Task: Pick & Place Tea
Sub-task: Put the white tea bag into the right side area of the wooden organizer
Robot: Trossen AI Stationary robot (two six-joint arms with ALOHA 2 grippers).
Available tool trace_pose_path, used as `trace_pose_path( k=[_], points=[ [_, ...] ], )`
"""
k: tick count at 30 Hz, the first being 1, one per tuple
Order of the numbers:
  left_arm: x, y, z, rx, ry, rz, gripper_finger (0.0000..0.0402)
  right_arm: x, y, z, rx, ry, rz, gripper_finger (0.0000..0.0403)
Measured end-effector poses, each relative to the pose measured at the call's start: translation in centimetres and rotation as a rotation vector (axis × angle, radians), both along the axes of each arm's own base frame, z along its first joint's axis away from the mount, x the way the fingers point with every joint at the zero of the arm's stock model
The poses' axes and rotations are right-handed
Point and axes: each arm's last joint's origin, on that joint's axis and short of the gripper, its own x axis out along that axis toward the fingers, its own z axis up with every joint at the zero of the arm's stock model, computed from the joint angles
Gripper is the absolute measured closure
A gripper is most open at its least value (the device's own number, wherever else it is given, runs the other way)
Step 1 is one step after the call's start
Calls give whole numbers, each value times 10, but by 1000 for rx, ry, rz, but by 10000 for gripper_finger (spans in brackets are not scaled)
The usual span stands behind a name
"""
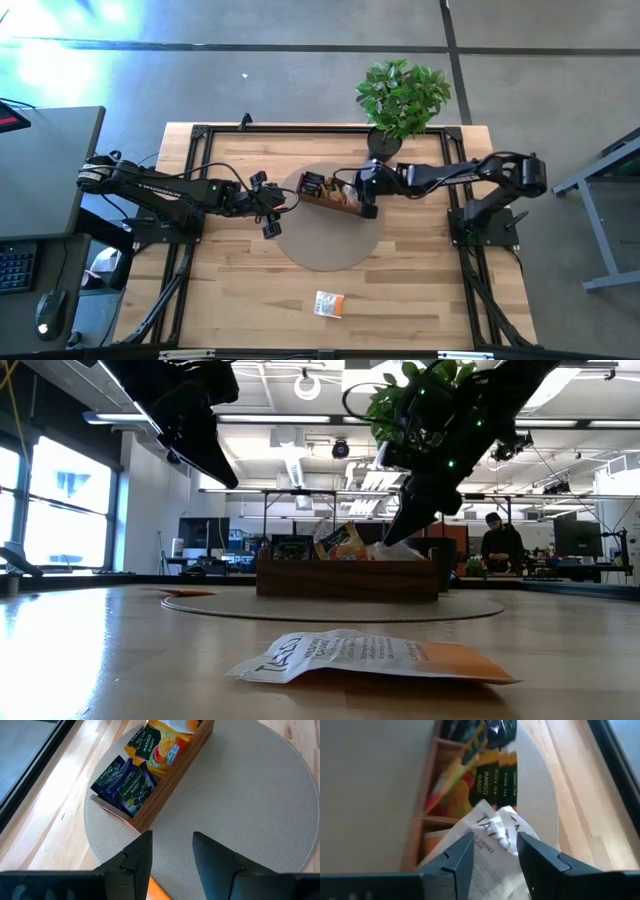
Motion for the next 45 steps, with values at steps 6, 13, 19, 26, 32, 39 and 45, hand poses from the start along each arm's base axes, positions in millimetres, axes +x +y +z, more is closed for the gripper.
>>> trace_pose_path(
  k=[6,13,19,26,32,39,45],
  points=[
    [0,0,0,0,1,0,263,-10,9,17,-22,-3,10,264],
    [0,0,0,2,0,1,263,-21,15,25,-67,41,-47,283],
    [0,0,0,2,0,1,263,-20,10,22,-175,42,-227,312],
    [0,0,0,-8,2,-7,263,-12,19,24,-124,-32,-173,365],
    [-3,0,-3,-19,52,-18,263,2,53,41,-330,-213,-192,393],
    [-23,2,-16,-3,287,12,263,7,89,52,-335,-357,-108,399],
    [-27,3,-18,-81,290,133,263,5,99,52,-366,-354,-112,393]
  ],
)
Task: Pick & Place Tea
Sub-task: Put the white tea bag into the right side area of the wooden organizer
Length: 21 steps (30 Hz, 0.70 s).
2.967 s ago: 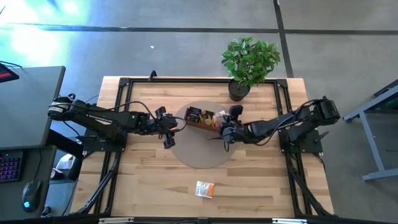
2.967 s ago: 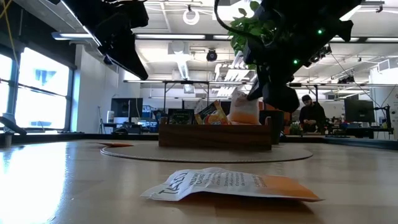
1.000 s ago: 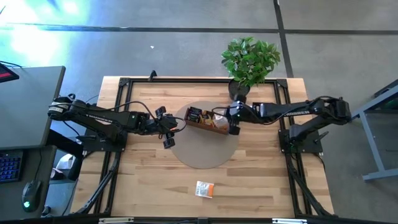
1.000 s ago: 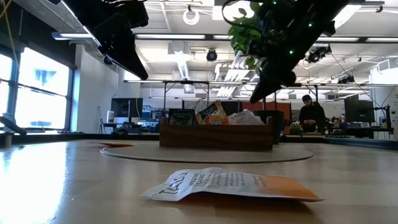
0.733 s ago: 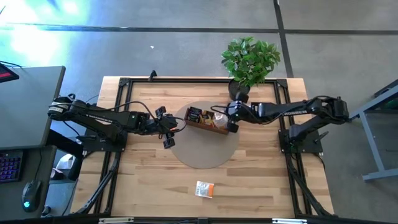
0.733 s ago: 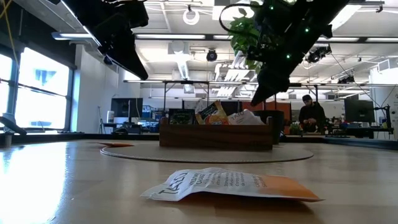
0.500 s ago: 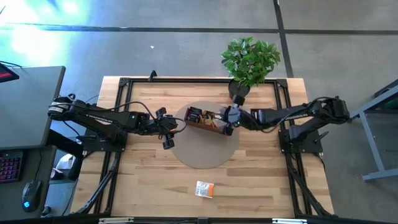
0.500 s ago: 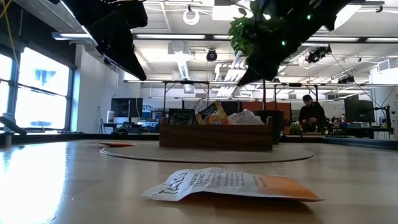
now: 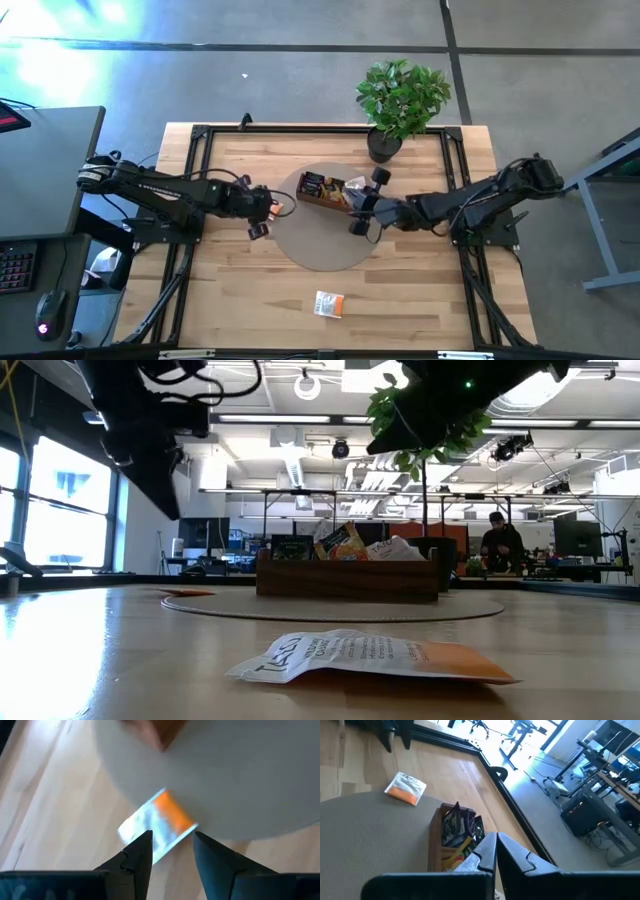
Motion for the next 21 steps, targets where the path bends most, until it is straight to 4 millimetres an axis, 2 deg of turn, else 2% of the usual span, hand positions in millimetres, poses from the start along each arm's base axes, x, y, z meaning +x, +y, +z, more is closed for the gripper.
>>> trace_pose_path(
  k=[4,6,11,17,19,21],
  points=[
    [-15,6,-5,15,140,98,263,-1,1,0,-27,17,-13,394],
    [-18,9,-6,-61,158,170,263,-1,1,-1,-27,26,-8,398],
    [-27,16,5,-116,102,185,263,-1,1,-1,-50,46,2,398],
    [-34,40,11,-170,73,240,263,-1,-1,-1,-90,72,8,393],
    [-32,48,8,-200,31,262,263,-1,-2,-1,-98,77,7,395],
    [-31,54,-4,-254,-13,276,263,-1,-3,-1,-99,75,3,399]
  ],
)
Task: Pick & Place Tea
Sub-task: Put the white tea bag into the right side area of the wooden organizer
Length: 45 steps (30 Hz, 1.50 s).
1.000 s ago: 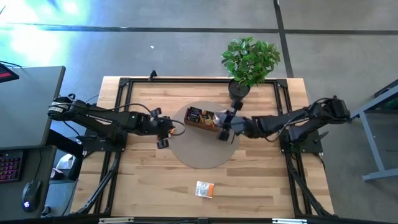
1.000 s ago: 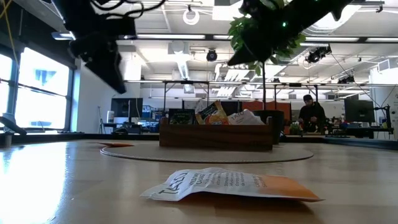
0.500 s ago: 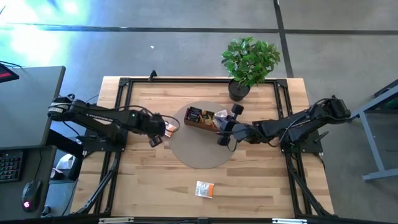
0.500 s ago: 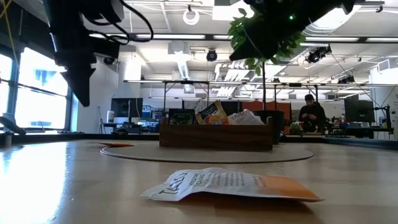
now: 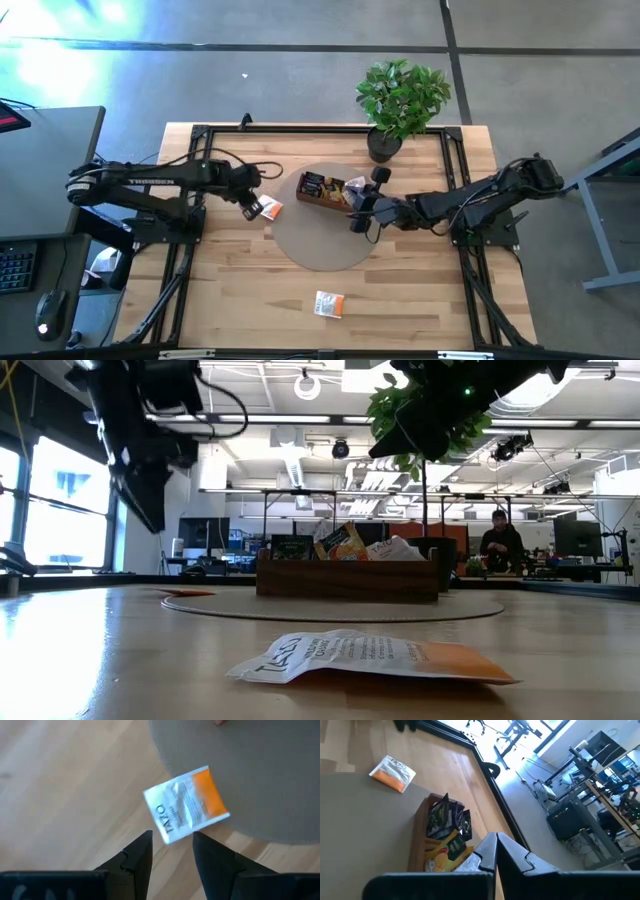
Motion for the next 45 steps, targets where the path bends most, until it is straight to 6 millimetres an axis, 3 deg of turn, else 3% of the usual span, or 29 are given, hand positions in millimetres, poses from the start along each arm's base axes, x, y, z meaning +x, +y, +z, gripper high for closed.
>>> trace_pose_path(
  k=[7,12,26,37,45],
  points=[
    [-7,11,-57,-125,-86,115,263,0,-3,0,3,0,-5,396],
    [-13,11,-76,-143,-121,174,263,0,-3,0,1,0,-8,392],
    [-13,12,-77,-121,-136,202,263,0,-3,0,2,0,-7,391],
    [-7,15,-91,-106,-62,223,263,0,-3,0,2,0,-6,391],
    [-4,15,-81,-110,-116,213,263,0,-3,0,2,0,-6,391]
  ],
)
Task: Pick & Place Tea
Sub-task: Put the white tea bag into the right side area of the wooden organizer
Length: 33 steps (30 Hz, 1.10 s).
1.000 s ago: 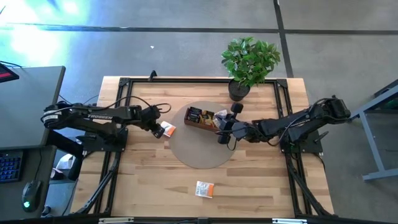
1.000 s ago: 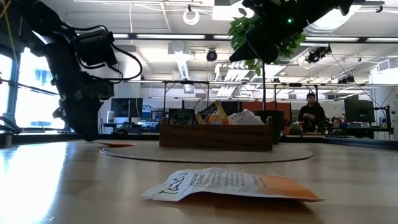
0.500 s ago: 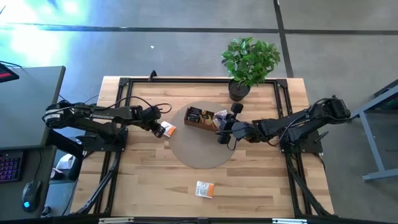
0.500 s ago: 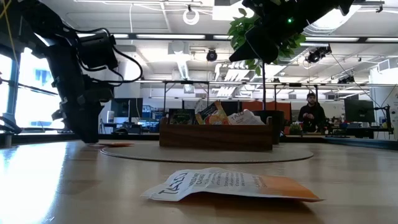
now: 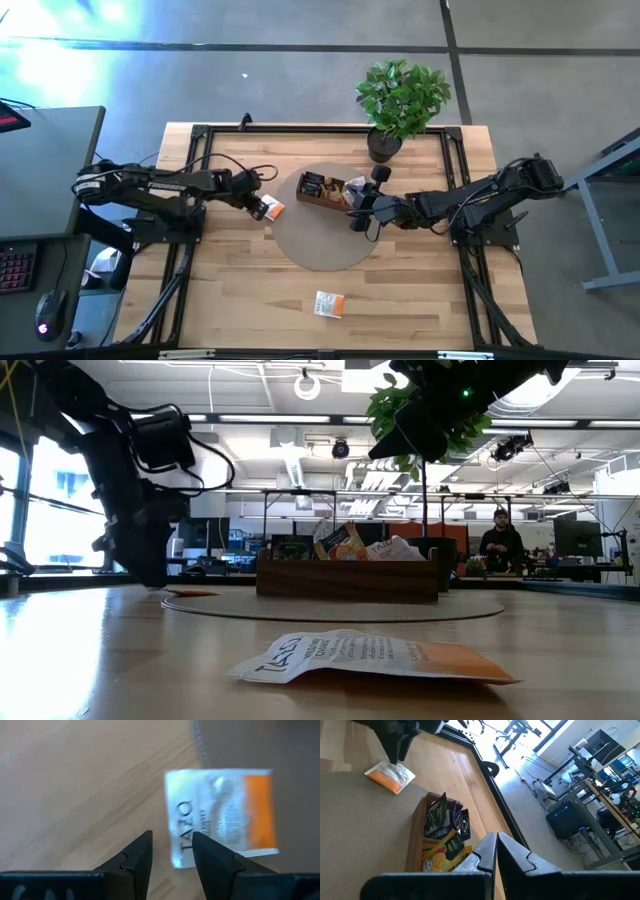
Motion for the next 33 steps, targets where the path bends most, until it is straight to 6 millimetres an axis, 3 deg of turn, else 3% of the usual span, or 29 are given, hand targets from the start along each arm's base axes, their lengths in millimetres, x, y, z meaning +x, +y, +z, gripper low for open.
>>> trace_pose_path(
  k=[8,24,27,31,33],
  points=[
    [3,1,4,8,-25,-7,263,0,0,0,0,0,0,391],
    [12,3,-11,6,27,-30,268,0,0,0,0,0,0,391],
    [12,4,-12,31,43,-51,298,0,0,0,0,0,0,391],
    [11,4,-12,68,68,-90,379,0,0,0,0,0,0,391],
    [11,4,-12,79,70,-105,391,0,0,0,0,0,0,391]
  ],
)
